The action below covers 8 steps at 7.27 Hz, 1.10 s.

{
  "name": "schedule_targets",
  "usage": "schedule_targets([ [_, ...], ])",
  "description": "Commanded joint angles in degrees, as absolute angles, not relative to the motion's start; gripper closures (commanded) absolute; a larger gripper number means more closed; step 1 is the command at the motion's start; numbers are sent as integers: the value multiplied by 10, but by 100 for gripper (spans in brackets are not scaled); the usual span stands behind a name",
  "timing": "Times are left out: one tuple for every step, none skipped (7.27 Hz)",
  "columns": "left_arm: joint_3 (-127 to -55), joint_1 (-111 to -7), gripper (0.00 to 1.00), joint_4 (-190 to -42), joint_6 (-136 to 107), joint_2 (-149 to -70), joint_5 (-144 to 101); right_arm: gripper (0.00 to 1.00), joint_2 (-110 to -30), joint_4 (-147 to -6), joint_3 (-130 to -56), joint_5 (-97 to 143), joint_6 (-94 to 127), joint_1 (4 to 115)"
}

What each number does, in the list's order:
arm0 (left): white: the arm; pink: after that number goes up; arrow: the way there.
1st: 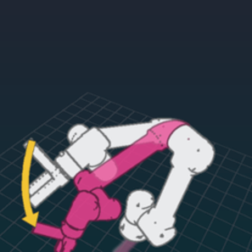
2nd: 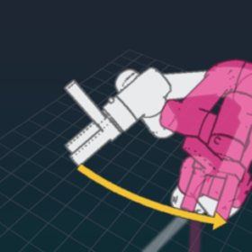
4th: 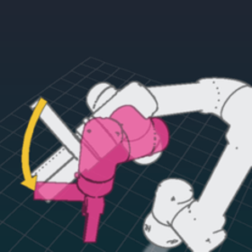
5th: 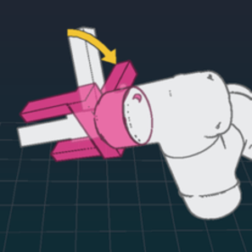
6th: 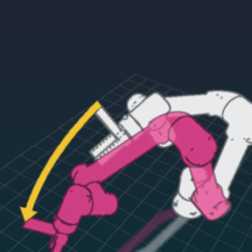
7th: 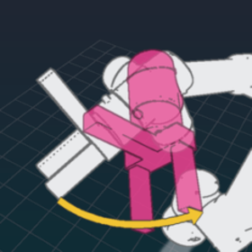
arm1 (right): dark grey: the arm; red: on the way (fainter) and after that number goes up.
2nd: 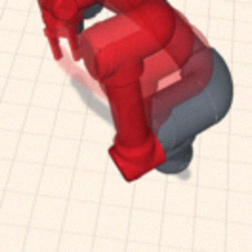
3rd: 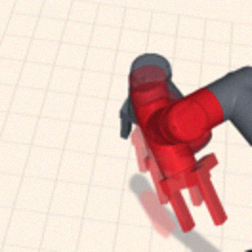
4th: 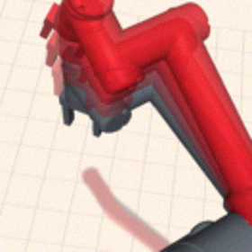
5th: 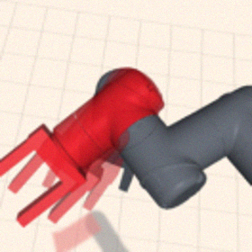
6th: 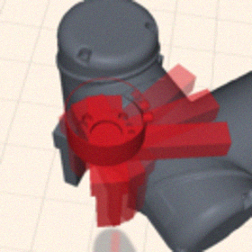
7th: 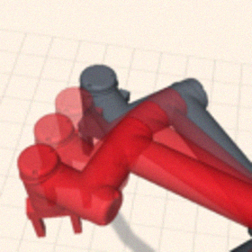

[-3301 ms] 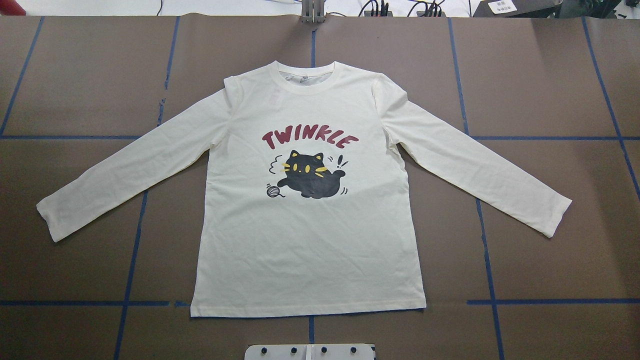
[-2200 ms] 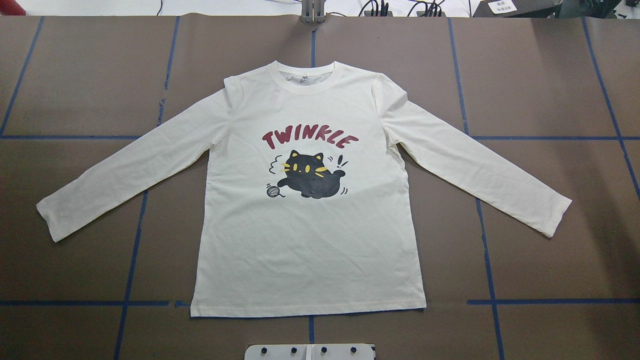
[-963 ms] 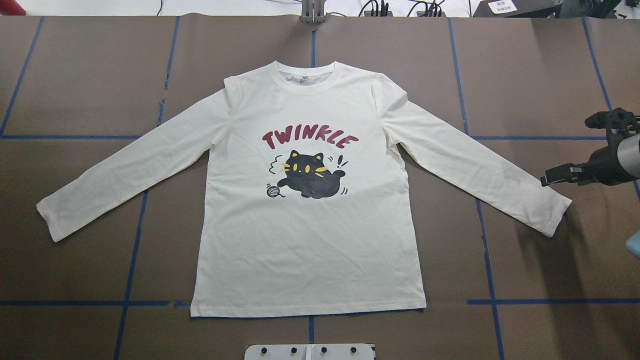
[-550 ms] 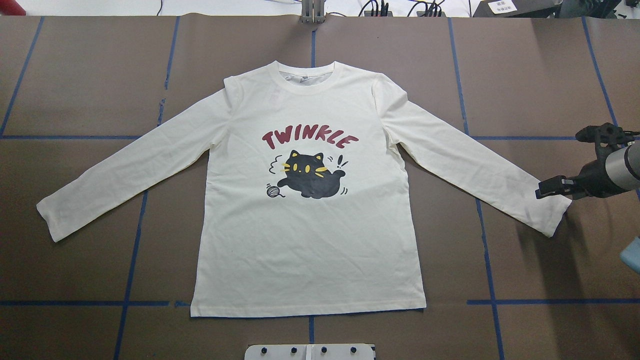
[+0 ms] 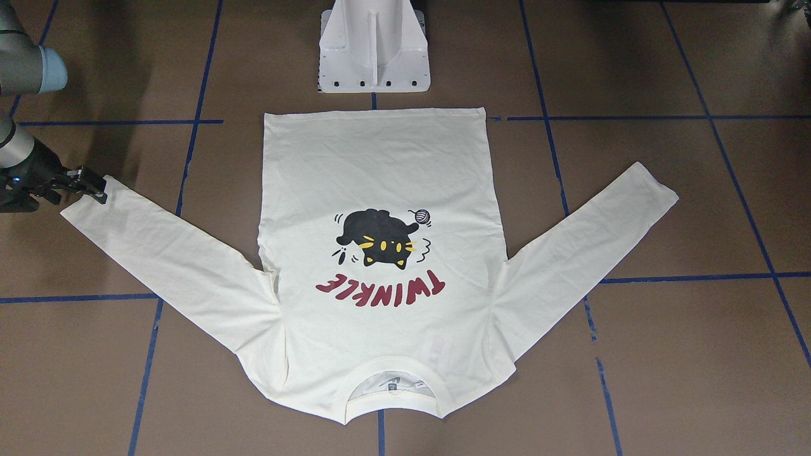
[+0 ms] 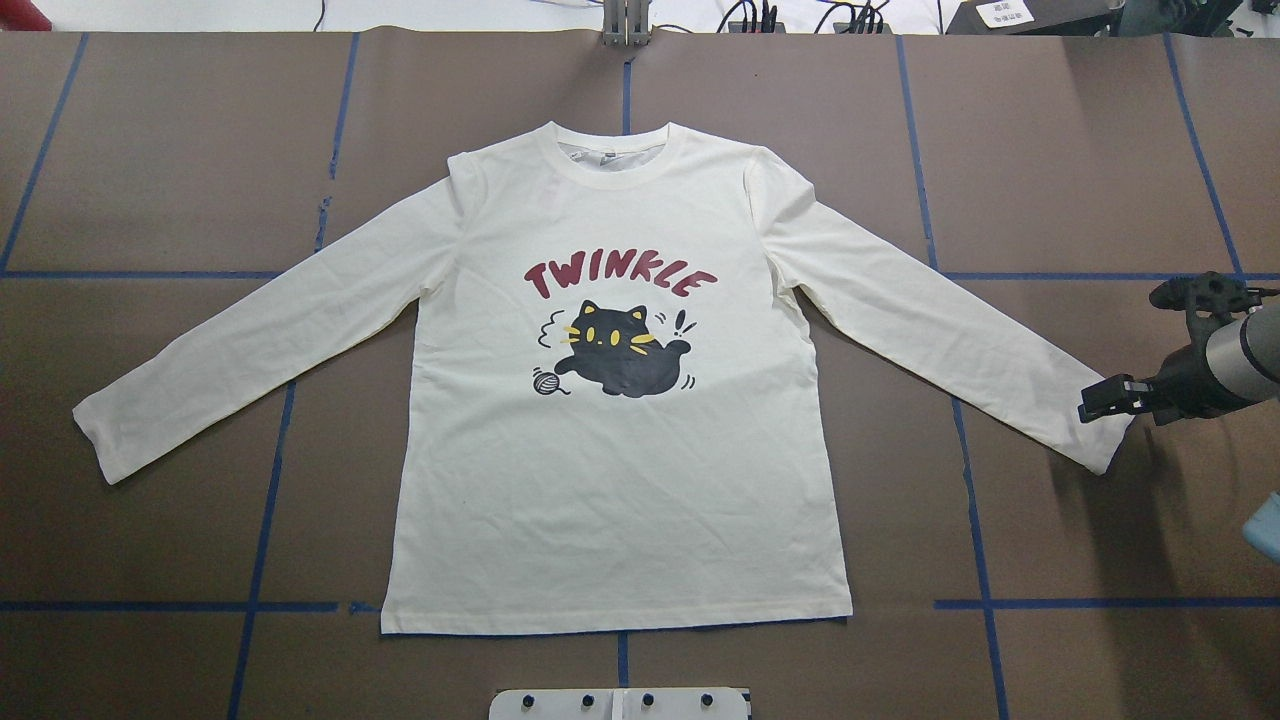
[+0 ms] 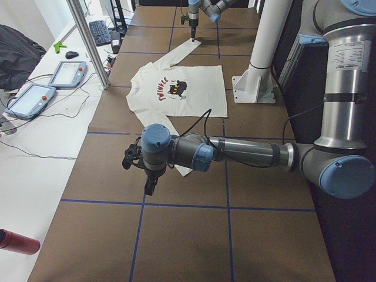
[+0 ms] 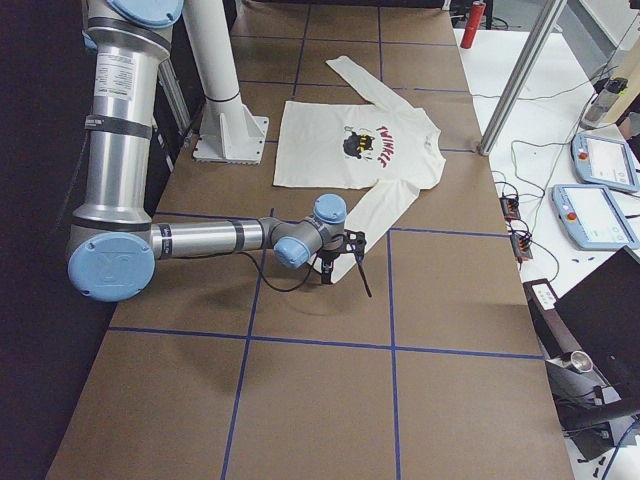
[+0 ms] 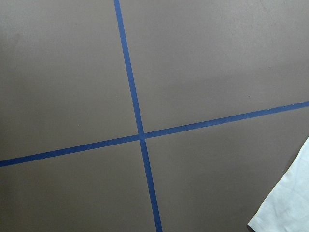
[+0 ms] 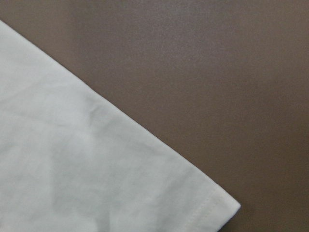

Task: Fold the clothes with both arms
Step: 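Lower the right gripper and grasp the cuff of the nearby sleeve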

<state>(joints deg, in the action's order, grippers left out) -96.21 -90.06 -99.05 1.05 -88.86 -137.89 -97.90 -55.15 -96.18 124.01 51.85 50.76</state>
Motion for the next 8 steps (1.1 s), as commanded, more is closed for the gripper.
schedule_targets([
  [-964, -901, 0, -991, 11, -889, -1379, 0, -979, -562, -962, 1240, 519, 503],
  [-965, -901, 0, -991, 11, -889, -1380, 4, -979, -562, -962, 1240, 519, 502],
  [-965, -901, 0, -991, 11, -889, -1380, 11, -979, -562, -962, 1240, 519, 502],
  [-965, -900, 0, -991, 11, -889, -1380, 15, -979, -565, -961, 1240, 519, 500],
  [-963, -901, 0, -991, 11, -889, -1380, 18, -978, -570, -962, 1241, 519, 500],
  [-965, -901, 0, -991, 11, -889, -1380, 35, -977, -571, -962, 1241, 519, 500],
  [-965, -901, 0, -991, 11, -889, -1380, 57, -978, -572, -962, 1241, 519, 500],
  [-965, -901, 0, -991, 11, -889, -1380, 78, -977, -571, -962, 1241, 518, 499],
])
